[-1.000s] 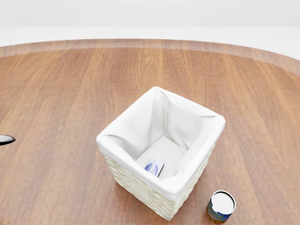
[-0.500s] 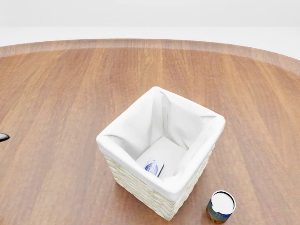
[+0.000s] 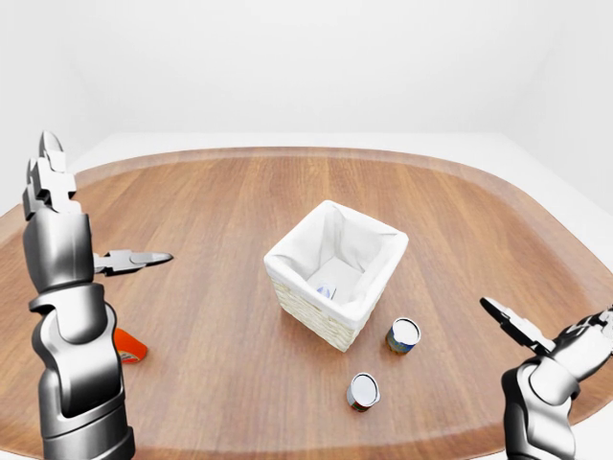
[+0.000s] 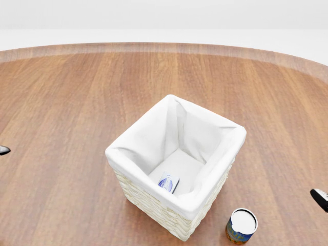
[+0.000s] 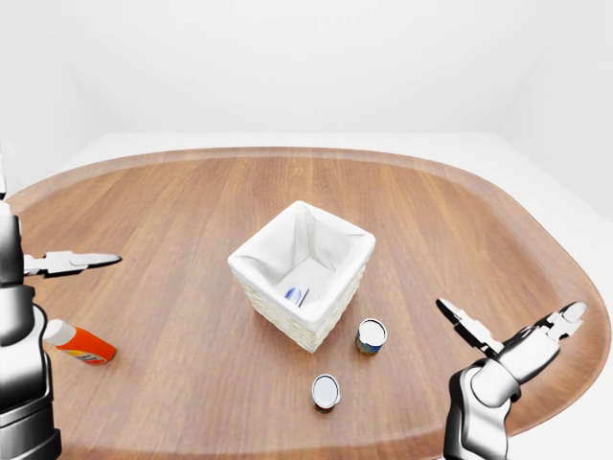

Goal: Pick up the alphabet soup and the cream cheese box, and put them in the basket.

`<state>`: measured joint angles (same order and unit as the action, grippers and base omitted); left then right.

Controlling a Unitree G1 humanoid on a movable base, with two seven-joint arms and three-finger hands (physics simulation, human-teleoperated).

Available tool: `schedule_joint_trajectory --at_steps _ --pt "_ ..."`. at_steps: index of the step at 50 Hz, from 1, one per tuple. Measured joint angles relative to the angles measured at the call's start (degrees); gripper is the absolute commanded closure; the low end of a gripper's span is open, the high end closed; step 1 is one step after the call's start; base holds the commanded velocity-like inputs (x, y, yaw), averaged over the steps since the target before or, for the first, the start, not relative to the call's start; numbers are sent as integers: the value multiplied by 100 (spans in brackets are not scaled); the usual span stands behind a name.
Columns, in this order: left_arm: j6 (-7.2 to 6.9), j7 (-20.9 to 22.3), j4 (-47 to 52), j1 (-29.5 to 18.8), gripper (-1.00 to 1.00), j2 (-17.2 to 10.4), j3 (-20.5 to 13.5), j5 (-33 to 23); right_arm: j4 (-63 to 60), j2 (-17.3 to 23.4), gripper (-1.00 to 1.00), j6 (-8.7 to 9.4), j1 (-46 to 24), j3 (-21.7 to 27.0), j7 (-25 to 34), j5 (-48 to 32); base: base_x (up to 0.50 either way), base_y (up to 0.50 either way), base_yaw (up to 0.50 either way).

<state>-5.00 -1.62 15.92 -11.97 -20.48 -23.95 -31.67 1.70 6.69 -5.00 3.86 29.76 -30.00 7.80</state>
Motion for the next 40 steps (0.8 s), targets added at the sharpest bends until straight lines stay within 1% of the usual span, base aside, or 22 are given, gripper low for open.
schedule_joint_trajectory --at_steps 7,18,25,31,40 --pt "0 27 15 19 -100 10 5 8 136 26 -100 0 -73 -193 0 16 0 0 0" --pt "0 92 51 48 -100 33 6 18 188 19 -100 0 -119 -459 253 96 0 0 0" --pt "0 121 49 50 -100 36 5 31 -14 -35 -100 0 -74 -499 469 195 0 0 0" --pt "0 137 49 47 -100 35 -1 39 -222 -58 -100 0 18 -551 857 216 0 0 0" --pt "0 164 60 40 -100 24 -6 60 -687 -153 -100 0 219 -564 1664 312 0 0 0"
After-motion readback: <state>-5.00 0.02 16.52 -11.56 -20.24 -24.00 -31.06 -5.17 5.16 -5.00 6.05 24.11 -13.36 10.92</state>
